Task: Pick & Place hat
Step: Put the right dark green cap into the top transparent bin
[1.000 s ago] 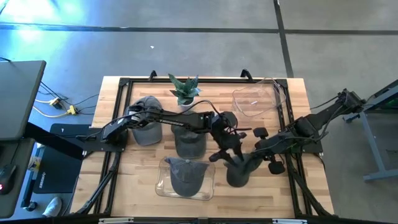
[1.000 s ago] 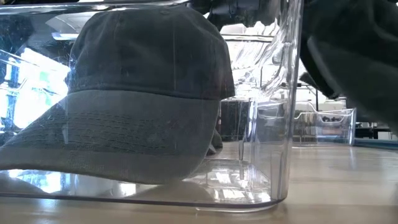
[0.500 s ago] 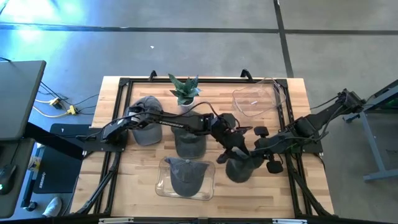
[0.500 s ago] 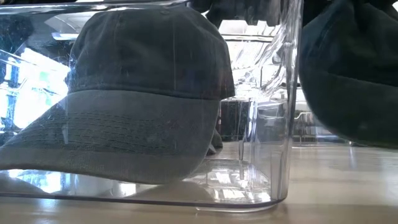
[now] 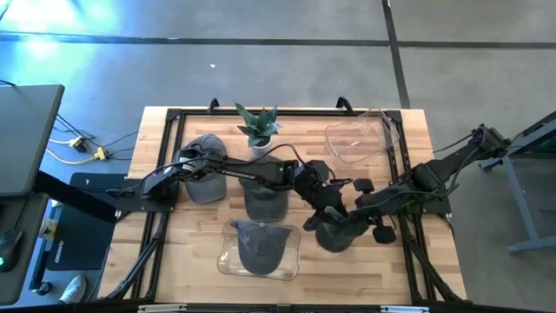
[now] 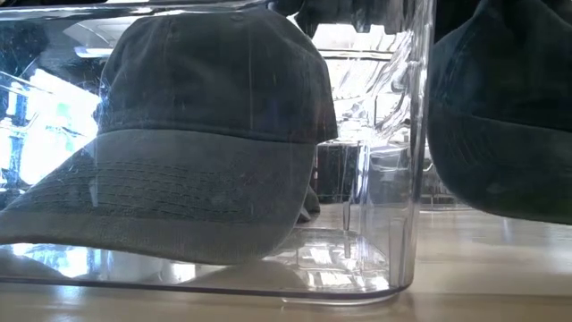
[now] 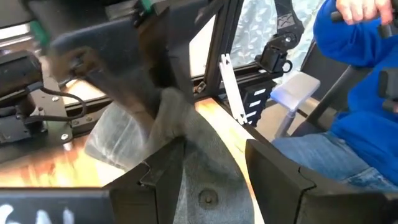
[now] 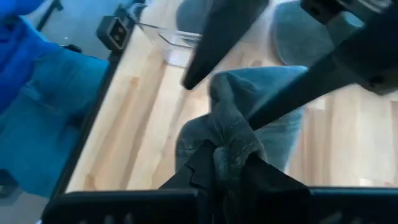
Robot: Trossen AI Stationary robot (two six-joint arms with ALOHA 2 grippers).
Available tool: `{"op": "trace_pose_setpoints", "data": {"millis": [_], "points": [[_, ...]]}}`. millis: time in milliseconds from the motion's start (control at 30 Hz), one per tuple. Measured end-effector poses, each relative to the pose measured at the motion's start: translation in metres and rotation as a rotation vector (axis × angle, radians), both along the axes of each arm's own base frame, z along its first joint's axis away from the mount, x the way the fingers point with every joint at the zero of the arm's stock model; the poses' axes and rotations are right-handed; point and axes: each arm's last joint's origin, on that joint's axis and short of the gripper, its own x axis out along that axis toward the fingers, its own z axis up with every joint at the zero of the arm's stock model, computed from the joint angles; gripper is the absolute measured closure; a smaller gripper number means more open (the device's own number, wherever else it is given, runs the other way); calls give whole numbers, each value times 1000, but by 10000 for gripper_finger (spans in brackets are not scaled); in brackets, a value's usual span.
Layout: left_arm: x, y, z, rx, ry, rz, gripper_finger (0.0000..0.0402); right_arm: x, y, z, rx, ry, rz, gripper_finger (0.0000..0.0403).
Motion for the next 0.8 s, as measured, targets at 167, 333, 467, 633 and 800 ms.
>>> {"op": "trace_pose_setpoints", "data": {"millis": [167, 333, 467, 633, 800], "points": [[-1, 2, -4, 38, 19, 3, 237, 1, 1, 2, 12, -19, 6, 362], [-1, 2, -6, 75, 22, 26, 279, 3, 3, 4, 34, -42, 59, 356], [-2, 1, -5, 60, 7, -44, 315, 3, 3, 5, 16, -65, 69, 380], [-6, -3, -7, 73, -24, -220, 371, 2, 3, 3, 20, -36, 65, 375], [-11, -2, -8, 52, 38, -265, 392, 0, 2, 1, 56, 14, 45, 321]]}}
